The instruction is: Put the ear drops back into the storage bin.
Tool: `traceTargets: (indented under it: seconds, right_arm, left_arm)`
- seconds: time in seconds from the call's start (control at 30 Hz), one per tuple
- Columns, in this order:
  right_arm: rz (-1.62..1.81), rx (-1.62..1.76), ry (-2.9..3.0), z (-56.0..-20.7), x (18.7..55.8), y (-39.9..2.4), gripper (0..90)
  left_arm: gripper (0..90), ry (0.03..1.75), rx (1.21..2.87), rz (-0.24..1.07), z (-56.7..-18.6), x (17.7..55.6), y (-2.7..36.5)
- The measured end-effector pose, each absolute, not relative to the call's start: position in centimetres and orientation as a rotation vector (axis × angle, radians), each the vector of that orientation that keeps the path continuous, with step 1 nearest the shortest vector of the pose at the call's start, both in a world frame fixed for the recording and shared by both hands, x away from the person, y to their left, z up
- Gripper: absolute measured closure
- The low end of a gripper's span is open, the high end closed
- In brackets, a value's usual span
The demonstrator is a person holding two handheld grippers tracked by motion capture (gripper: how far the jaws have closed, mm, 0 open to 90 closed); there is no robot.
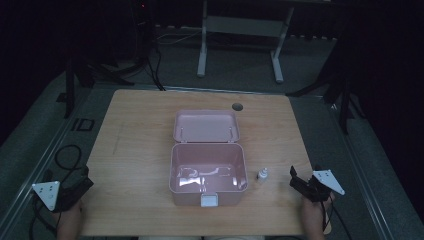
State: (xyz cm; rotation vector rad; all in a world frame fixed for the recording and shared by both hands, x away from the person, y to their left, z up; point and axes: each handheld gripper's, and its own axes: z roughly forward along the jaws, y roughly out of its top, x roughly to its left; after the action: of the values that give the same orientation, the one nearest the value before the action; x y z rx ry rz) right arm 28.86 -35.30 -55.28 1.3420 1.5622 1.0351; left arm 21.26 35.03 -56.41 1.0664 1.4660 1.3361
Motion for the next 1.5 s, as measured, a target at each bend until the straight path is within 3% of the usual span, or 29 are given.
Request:
traceTargets:
  seconds: [0.47,0.73,1.5]
  right_arm:
    - [0.998,1.337,1.603,-55.3,29.2,-35.1,10.6]
    - [0.991,1.524,1.807,-54.7,30.2,-35.5,10.6]
    - [0.615,1.547,2.345,-49.9,30.1,-34.4,10.6]
  left_arm:
    - [0.4,1.463,1.065,1.335,-56.4,21.2,35.1]
    - [0.4,1.466,1.068,1.333,-56.4,21.3,35.1]
    - [0.4,1.454,1.086,1.342,-56.4,21.3,34.9]
